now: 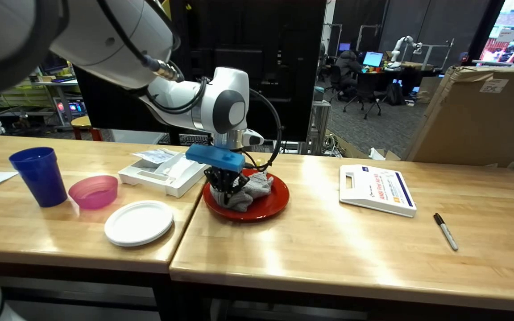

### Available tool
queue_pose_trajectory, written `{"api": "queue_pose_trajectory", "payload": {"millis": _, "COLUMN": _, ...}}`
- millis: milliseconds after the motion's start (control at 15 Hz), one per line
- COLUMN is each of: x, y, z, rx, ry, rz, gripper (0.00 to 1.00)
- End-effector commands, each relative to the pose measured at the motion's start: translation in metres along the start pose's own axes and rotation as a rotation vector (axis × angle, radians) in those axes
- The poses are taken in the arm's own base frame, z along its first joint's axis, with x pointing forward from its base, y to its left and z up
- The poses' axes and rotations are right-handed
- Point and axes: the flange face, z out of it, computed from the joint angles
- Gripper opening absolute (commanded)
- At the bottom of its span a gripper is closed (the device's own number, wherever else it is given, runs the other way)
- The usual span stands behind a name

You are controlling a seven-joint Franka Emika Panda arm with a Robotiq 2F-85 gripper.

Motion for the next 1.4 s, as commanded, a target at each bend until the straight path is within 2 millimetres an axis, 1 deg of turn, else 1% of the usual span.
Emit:
{"api": "queue_pose_trajectory", "payload": {"millis": 0, "x": -0.010, "y": 0.006, "z": -0.018, "rx": -0.002, "ry": 0.035, "rz": 0.004, "gripper": 0.01}}
{"api": "queue_pose_trajectory", "payload": {"millis": 267, "x": -0.023, "y": 0.015, "z": -0.048, "rx": -0.008, "ry": 0.098, "rz": 0.021, "gripper": 0.01}}
{"api": "queue_pose_trajectory", "payload": {"millis": 467, "x": -0.029, "y": 0.019, "z": -0.066, "rx": -0.011, "ry": 0.139, "rz": 0.032, "gripper": 0.01}}
{"api": "queue_pose_trajectory", "payload": {"millis": 600, "x": -0.030, "y": 0.020, "z": -0.071, "rx": -0.007, "ry": 0.149, "rz": 0.037, "gripper": 0.01}}
{"api": "queue_pose_trajectory", "payload": {"millis": 667, "x": -0.030, "y": 0.020, "z": -0.071, "rx": -0.009, "ry": 0.147, "rz": 0.037, "gripper": 0.01}}
{"api": "queue_pose_trajectory", "payload": {"millis": 733, "x": -0.030, "y": 0.020, "z": -0.070, "rx": -0.009, "ry": 0.140, "rz": 0.038, "gripper": 0.31}}
{"api": "queue_pose_trajectory", "payload": {"millis": 800, "x": -0.031, "y": 0.020, "z": -0.067, "rx": -0.011, "ry": 0.132, "rz": 0.034, "gripper": 0.32}}
{"api": "queue_pose_trajectory", "payload": {"millis": 933, "x": -0.033, "y": 0.021, "z": -0.064, "rx": -0.017, "ry": 0.126, "rz": 0.040, "gripper": 0.42}}
{"api": "queue_pose_trajectory", "payload": {"millis": 1067, "x": -0.036, "y": 0.022, "z": -0.058, "rx": -0.024, "ry": 0.117, "rz": 0.047, "gripper": 0.55}}
{"api": "queue_pose_trajectory", "payload": {"millis": 1133, "x": -0.037, "y": 0.023, "z": -0.053, "rx": -0.025, "ry": 0.110, "rz": 0.053, "gripper": 0.61}}
{"api": "queue_pose_trajectory", "payload": {"millis": 1333, "x": -0.040, "y": 0.023, "z": -0.037, "rx": -0.042, "ry": 0.089, "rz": 0.055, "gripper": 0.83}}
